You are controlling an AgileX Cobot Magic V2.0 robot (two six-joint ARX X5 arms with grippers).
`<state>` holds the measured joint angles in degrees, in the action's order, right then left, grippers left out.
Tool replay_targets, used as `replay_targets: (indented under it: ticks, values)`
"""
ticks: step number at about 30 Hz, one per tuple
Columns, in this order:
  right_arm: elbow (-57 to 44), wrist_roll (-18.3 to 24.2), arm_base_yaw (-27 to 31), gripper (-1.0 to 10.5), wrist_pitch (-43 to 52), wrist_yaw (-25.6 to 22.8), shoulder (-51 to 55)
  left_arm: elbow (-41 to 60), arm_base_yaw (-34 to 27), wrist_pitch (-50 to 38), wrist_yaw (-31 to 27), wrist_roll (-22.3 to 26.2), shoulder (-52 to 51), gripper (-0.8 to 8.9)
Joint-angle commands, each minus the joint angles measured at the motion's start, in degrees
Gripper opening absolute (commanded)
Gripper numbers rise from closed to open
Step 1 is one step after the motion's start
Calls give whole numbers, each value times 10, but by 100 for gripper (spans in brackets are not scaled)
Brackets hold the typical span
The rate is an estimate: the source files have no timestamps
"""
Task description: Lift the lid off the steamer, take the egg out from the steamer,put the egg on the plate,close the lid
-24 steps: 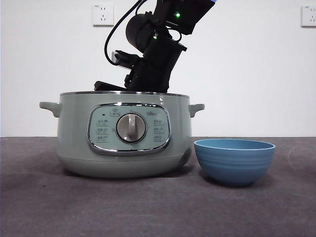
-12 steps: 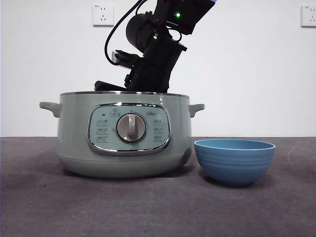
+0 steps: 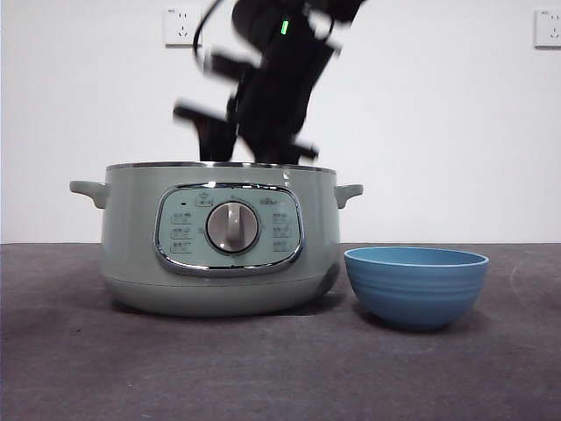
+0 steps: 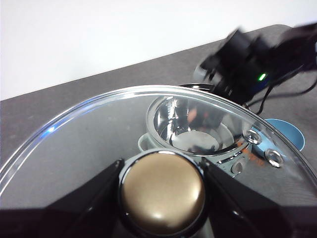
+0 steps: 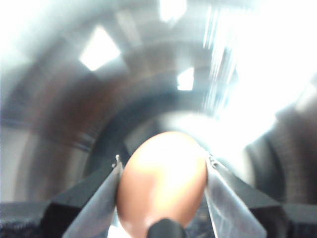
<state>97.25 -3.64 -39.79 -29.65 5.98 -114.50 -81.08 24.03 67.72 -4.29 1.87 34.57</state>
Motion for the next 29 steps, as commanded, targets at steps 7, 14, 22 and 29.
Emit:
replay_targets:
  ticks: [7,14,22,29]
  values:
    - [0,23,0,-13,-81,-8,127,-8,-1,-27,2,-1,-6,-9]
    - [0,37,13,-13,-181,-116,210,-8,-1,-27,2,3,-6,-9]
    - [-9,37,66,-13,-263,-119,231,-8,-1,-24,2,3,-6,-9]
    - [-71,37,99,-13,-246,-76,231,-8,-1,-21,3,3,-6,-8]
